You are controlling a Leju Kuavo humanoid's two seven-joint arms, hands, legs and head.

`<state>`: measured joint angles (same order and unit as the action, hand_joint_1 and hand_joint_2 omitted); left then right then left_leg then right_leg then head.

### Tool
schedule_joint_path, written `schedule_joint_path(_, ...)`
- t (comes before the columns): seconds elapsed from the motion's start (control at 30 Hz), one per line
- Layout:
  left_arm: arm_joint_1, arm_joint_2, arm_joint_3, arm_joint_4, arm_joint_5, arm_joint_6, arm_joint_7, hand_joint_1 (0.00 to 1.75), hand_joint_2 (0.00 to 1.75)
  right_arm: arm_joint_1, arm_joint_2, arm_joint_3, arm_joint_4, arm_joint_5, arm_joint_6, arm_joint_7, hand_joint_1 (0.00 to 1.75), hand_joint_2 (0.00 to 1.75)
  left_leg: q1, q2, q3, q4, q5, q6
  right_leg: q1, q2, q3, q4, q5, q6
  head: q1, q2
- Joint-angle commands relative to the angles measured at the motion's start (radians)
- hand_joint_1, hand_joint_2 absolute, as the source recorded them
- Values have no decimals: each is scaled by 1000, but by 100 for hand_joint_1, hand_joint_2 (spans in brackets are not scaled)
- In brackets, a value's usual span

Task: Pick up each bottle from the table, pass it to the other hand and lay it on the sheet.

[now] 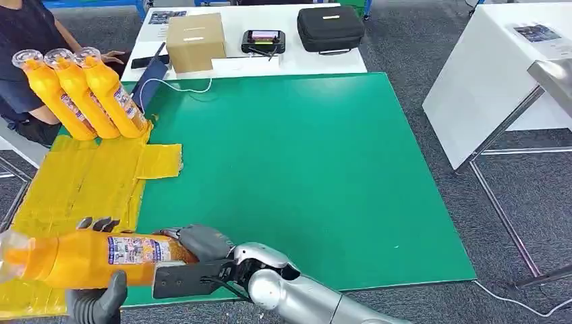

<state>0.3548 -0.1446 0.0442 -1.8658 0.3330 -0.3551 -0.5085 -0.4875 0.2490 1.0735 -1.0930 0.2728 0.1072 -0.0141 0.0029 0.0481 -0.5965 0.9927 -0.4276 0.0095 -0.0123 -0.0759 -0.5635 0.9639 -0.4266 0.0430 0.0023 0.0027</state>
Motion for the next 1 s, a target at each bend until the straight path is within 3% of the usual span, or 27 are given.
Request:
schedule_joint_path(0.03, -5, -30, 103, 23, -29, -79, 5, 175, 175, -22, 12, 61, 109, 9, -7, -5, 175, 175, 0, -2, 2, -1, 0, 0, 0, 3, 2, -1, 0, -1, 0, 0)
schedule_joint_path(0.17, -19, -63, 53, 29, -77, -89, 18, 175, 175, 17, -65, 19, 52, 40, -47, -10, 175, 175, 1, -4, 2, -1, 0, 0, 0, 2, 3, -2, 0, -1, 0, 0)
schedule_joint_path(0.37, -13, -31, -11, 25, -111, -17, -22, 175, 175, 82, -125, -63, 5, 99, -78, -31, 175, 175, 0, -8, 4, -2, 0, 0, -1, 1, 6, -3, -1, -1, 0, 0)
schedule_joint_path(0.4, -13, -31, -11, 25, -111, -17, -22, 175, 175, 82, -125, -63, 5, 99, -78, -31, 147, 175, -1, -7, 4, -2, 0, 0, -1, 0, 5, -2, -1, -1, 0, 0)
schedule_joint_path(0.43, -10, -33, 7, 12, -159, 14, -42, 175, 175, 86, -137, -85, -17, 126, -129, -61, 0, 175, 0, -5, 2, -1, 0, 0, -1, 1, 3, -2, 0, -1, 0, 0)
schedule_joint_path(0.57, 3, -33, 55, -19, -278, 67, -86, 175, 175, 135, -158, -167, -97, 148, -162, -67, 0, 175, 1, -6, 3, -1, 0, 0, 0, 1, 3, -2, -1, -1, 0, 0)
schedule_joint_path(0.6, 6, -29, 68, -26, -277, 55, -84, 175, 175, 143, -170, -176, -122, 152, -158, -68, 0, 0, 0, -4, 2, 0, 0, 0, 0, 1, 2, -1, 0, -1, -1, 0)
schedule_joint_path(0.73, 0, -64, 191, -72, -576, 242, -181, 175, 175, 271, -209, -334, -363, 208, -270, -145, 0, 0, 1, -4, 1, 1, -1, 0, 0, 4, 2, 0, -1, -1, 0, 0)
schedule_joint_path(0.8, -3, -70, 208, -88, -664, 319, -190, 175, 175, 334, -233, -395, -476, 199, -274, -175, 0, 0, 1, -7, 1, 1, -1, 0, 0, 1, 3, -1, -2, -1, 0, 0)
schedule_joint_path(1.0, -4, -73, 200, -86, -669, 324, -190, 175, 175, 340, -224, -401, -473, 203, -263, -176, 0, 0, 0, -5, 1, 0, -1, 0, -1, 3, 3, -1, -1, -1, 0, 0)
